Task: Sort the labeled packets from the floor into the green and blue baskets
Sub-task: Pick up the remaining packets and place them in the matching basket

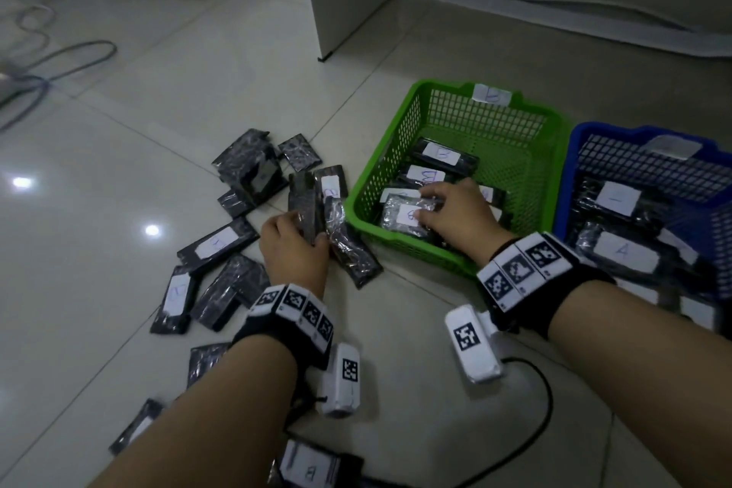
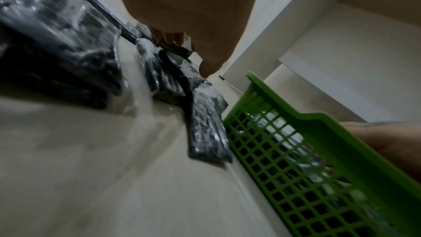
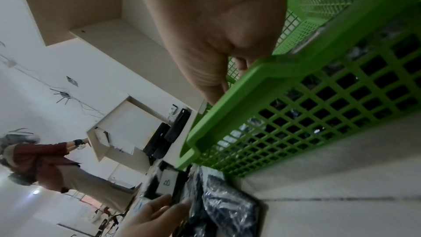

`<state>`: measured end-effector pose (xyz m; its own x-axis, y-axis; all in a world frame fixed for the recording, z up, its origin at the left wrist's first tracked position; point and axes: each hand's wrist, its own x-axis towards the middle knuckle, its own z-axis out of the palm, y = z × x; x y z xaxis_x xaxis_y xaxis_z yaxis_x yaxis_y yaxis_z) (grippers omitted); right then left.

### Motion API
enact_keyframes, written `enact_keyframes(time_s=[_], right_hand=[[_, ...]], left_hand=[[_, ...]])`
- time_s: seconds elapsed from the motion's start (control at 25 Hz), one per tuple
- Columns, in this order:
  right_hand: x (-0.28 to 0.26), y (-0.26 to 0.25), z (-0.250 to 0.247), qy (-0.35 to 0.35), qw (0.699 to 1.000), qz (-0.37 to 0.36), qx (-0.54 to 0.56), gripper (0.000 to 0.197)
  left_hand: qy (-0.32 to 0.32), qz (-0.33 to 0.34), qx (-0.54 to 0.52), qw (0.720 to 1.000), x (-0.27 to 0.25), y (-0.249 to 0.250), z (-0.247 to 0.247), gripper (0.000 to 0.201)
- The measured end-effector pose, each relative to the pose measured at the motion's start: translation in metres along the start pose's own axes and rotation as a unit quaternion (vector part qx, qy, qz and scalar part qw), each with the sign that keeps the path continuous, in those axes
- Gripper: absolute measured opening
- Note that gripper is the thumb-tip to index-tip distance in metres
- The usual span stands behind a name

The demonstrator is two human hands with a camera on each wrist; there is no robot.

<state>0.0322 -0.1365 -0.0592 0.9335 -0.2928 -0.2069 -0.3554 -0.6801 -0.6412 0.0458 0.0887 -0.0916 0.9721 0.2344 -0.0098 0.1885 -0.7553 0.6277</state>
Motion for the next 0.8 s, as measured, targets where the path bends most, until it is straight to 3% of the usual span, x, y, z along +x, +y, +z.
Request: enact_keyframes(time_s=[0.12,0.24,0.44,0.64,0.8], right_hand=[[-0.025,-0.011,0.001,0.089,0.992,-0.057,0.066,0.022],[-0.059,-0.023,0.010,0.128,0.969,-0.170,0.123,0.021],[-0.089,-0.031,0.059,-0.005,0.960,-0.277,0.036,0.025],[-0.072,-0.031,0.095,-0.127,0.927,-0.251,-0.250,0.054],[-0.062,-0.027,0.096,-0.154,0.911,-0.259,-0.283,0.031]], left_hand=[[-0.075,0.002,0.063,0.995,0.016,-0.009,-0.002,0.071],[-0.077,0.024,0.092,0.993,0.019,-0.015,-0.003,0.068],[-0.045,-0.041,-0.071,0.996,-0.001,-0.022,-0.011,0.055],[0.000,-0.067,-0.146,0.987,-0.026,-0.035,-0.031,0.038],[0.014,-0.122,-0.246,0.961,-0.043,-0.044,-0.042,0.030]])
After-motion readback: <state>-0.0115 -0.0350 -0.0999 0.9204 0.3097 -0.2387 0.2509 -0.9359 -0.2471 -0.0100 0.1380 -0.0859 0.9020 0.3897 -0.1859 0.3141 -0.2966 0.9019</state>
